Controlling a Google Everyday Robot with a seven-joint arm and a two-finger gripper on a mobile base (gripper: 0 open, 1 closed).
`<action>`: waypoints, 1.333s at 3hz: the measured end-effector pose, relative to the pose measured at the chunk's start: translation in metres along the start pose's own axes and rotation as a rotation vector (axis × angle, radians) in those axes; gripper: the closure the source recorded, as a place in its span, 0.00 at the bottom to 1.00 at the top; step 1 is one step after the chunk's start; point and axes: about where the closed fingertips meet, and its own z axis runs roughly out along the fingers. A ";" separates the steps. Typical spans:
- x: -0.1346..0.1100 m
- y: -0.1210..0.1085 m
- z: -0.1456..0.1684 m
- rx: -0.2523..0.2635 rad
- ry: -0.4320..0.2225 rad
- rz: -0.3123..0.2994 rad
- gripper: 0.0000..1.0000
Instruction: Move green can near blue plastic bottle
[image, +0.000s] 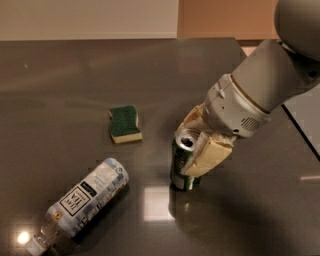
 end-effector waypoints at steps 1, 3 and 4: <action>-0.020 0.010 0.014 -0.042 -0.018 -0.035 1.00; -0.048 0.019 0.039 -0.085 -0.061 -0.091 1.00; -0.061 0.020 0.047 -0.090 -0.075 -0.122 1.00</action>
Offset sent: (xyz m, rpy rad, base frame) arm -0.0308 0.0642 -0.0131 0.0570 0.0485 0.1464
